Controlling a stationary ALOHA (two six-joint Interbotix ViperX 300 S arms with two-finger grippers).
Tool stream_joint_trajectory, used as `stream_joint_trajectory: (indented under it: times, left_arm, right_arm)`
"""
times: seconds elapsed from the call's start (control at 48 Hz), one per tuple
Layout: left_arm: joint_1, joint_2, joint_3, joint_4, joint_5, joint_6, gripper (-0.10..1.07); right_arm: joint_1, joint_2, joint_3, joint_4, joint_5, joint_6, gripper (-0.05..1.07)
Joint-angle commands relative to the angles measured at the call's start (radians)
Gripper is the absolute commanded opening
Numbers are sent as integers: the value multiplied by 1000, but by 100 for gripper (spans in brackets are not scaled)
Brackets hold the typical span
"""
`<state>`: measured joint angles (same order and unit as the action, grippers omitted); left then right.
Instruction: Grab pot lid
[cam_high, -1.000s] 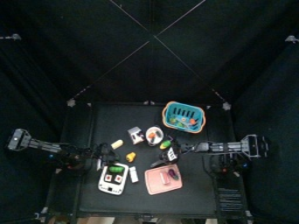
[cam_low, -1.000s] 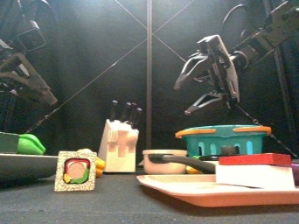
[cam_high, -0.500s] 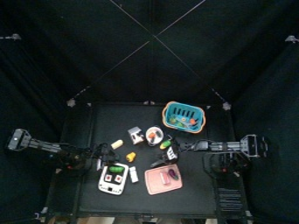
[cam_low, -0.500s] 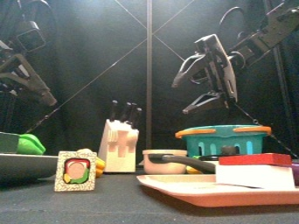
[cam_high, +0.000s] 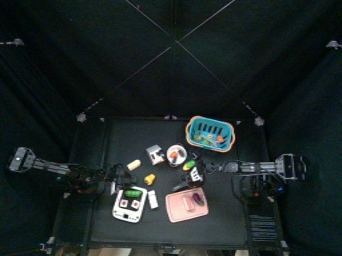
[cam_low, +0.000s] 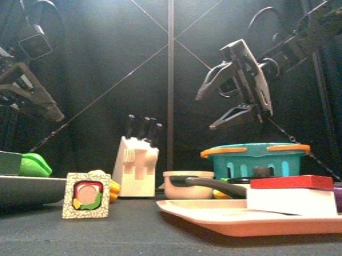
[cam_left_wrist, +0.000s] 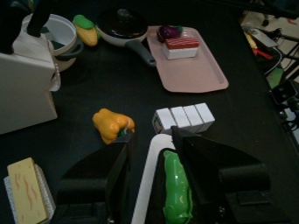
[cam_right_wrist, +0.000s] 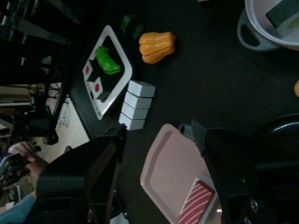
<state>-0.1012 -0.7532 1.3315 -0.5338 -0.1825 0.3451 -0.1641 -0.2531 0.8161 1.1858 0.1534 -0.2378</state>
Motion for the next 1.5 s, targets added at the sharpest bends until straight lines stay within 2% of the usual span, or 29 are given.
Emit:
stream_joint_trajectory:
  times: [0.0, 0.271, 0.438, 0.625, 0.729, 0.854, 0.979, 1.188, 1.479]
  left_arm:
    - [3, 2, -11, 2, -8, -2, 79]
    - [3, 2, -9, 2, -6, -2, 79]
    - [3, 2, -6, 0, -6, -2, 79]
    - [3, 2, -6, 0, -8, -2, 79]
    - [3, 2, -6, -5, -6, -2, 79]
    - [3, 2, -5, -5, -8, -2, 79]
    - [3, 2, -5, -6, -8, -2, 79]
    - [2, 2, -3, -17, -6, -2, 79]
    - [3, 2, 3, -25, -9, -2, 79]
  right_arm:
    - [-6, -23, -32, -80, 26, 58, 92]
    - [-5, -15, -71, -402, 103, 351, 92]
    - [2, -8, -89, -687, 198, 623, 92]
    - [29, -8, -123, -1068, 273, 942, 92]
    - [35, -6, -103, -1184, 316, 1083, 92]
    - [67, 6, -72, -1262, 321, 1190, 92]
    - [97, 26, -52, -1308, 321, 1243, 92]
    - [112, 57, -52, -1328, 337, 1241, 92]
    - [118, 20, -71, -1351, 433, 1244, 92]
